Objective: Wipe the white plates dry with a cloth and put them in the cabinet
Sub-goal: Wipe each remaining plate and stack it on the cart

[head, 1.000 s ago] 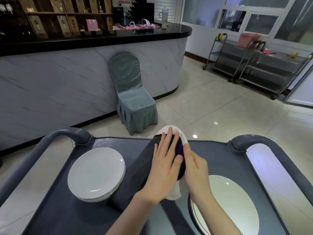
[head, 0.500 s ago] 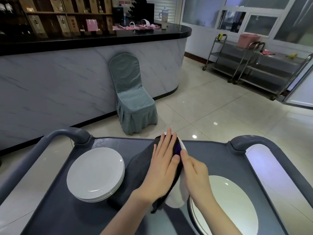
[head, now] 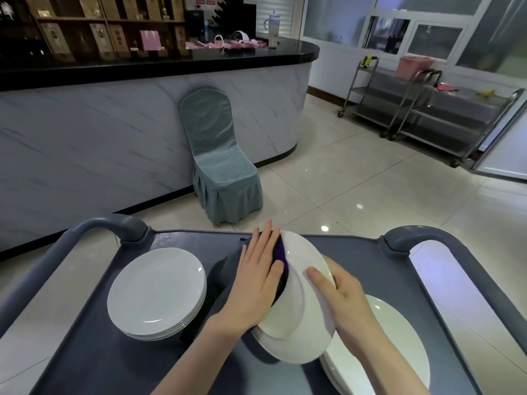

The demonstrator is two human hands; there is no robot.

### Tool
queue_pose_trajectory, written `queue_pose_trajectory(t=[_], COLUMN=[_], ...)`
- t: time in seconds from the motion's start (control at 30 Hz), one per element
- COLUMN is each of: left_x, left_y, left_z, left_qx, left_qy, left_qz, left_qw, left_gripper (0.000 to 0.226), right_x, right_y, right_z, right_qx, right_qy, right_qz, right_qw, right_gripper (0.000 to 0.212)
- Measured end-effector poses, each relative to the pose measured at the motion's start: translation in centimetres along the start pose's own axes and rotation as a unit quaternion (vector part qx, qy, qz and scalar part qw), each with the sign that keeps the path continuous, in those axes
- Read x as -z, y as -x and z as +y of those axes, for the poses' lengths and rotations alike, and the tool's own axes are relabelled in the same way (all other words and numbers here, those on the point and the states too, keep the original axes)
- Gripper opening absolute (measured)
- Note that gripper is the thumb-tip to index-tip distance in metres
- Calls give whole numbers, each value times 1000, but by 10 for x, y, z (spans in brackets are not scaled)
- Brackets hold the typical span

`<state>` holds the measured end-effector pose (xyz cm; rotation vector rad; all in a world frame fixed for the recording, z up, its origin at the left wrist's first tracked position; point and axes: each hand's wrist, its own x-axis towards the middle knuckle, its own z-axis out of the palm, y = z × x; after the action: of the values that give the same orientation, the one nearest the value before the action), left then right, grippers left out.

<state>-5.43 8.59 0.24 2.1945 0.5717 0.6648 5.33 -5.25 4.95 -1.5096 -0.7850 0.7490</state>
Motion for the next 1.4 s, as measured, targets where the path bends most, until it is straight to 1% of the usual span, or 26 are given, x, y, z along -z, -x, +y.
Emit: queue_pose_trajectory(t=[0.1,0.17,0.23,0.3,0.37,0.43,0.5,0.57,0.67,0.73,0.77,0.87,0.97,1.03,1.1,1.17,1.3,1.4], left_x=[6,8,9,8,4,-1,-2,2,12,15,15,17,10,-1,-9,-5,20,28], left_y=[-10,-12,-9,0,14,26,25,15,-4,-9,-10,-2,21,37,42,35,10,3], left_z=[1,-4,-10,-15,-19,-20,-17,-10,-2,-1,-2,-12,-20,-22,-20,-17,-15,-16], left_qx=[-59,-70,-41,7,31,36,32,8,-55,-82,-83,-34,32,61,81,79,38,32], left_qy=[-42,-28,33,97,116,90,44,2,-54,-69,-59,15,100,124,124,105,49,49], left_qz=[-1,-2,6,14,19,18,11,3,-20,-39,-41,-10,31,58,77,71,35,17], left_qw=[997,997,999,995,993,995,998,1000,997,993,994,999,994,989,986,989,997,998], left_gripper=[55,54,53,54,56,59,60,58,54,54,53,54,55,55,56,56,54,56], right_x=[-2,0,4,9,15,18,18,14,5,4,5,10,16,15,9,2,-4,-2], right_y=[3,2,2,1,-2,-5,-8,-7,-4,-5,-6,-10,-14,-16,-15,-11,-7,-11], right_z=[1,0,-3,-5,-7,-6,-4,-1,5,6,4,-2,-7,-7,-4,0,0,-6], right_qx=[0,2,6,-2,-20,-42,-55,-53,-44,-40,-35,-24,-23,-14,-9,-11,-16,-18], right_qy=[-13,-14,-20,-59,-104,-128,-133,-110,-78,-90,-90,-93,-134,-157,-158,-164,-177,-189], right_qz=[-3,0,25,55,80,98,93,59,15,5,4,34,81,110,115,105,83,82], right_qw=[1000,1000,999,997,991,986,985,991,996,995,995,995,987,981,981,981,980,978], right_gripper=[25,26,26,24,19,23,23,20,21,24,25,26,26,35,38,36,37,36])
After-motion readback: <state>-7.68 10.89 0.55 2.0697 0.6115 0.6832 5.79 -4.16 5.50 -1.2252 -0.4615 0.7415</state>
